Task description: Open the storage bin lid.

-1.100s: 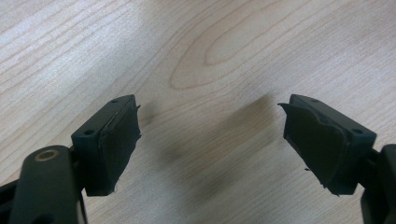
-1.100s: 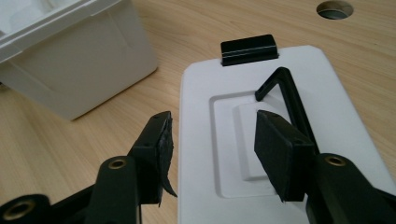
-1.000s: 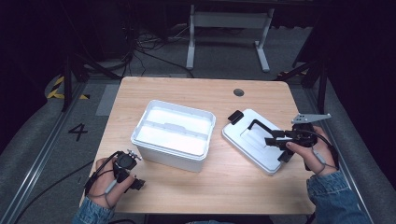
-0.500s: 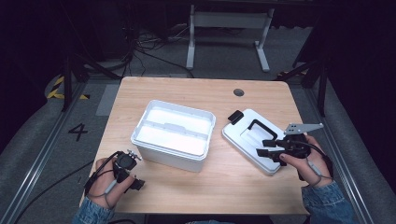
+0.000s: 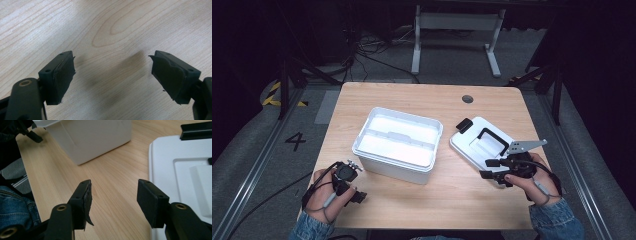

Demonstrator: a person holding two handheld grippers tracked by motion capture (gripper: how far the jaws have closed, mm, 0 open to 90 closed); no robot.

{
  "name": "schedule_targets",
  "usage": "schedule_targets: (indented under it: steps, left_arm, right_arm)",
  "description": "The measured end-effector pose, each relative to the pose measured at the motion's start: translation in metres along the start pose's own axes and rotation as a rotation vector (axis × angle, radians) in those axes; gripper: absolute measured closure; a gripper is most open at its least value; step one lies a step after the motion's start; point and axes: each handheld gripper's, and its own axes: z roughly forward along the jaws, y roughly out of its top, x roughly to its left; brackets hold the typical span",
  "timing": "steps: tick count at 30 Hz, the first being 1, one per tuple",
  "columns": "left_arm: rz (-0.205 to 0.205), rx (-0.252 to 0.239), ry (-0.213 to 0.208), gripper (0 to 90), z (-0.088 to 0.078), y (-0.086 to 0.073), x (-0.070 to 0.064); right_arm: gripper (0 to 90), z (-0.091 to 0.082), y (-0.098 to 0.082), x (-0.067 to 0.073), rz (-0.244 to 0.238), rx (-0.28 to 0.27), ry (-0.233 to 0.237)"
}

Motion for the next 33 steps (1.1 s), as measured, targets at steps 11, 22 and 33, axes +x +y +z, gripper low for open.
schedule_targets:
  steps: [11, 22, 33]
  left_arm:
    - [0.017, -0.005, 0.009, 19.3, 0.000, 0.001, 0.001]
    - [0.019, -0.003, 0.018, 19.3, 0.000, 0.001, 0.001]
    - [0.017, 0.006, 0.008, 19.3, 0.002, 0.001, 0.001]
  right_arm:
    - [46.2, 0.027, -0.013, 0.007, -0.035, 0.018, 0.045]
    - [46.2, 0.047, -0.026, 0.010, -0.040, 0.042, 0.037]
    - [46.0, 0.059, -0.036, 0.016, -0.094, 0.028, 0.020]
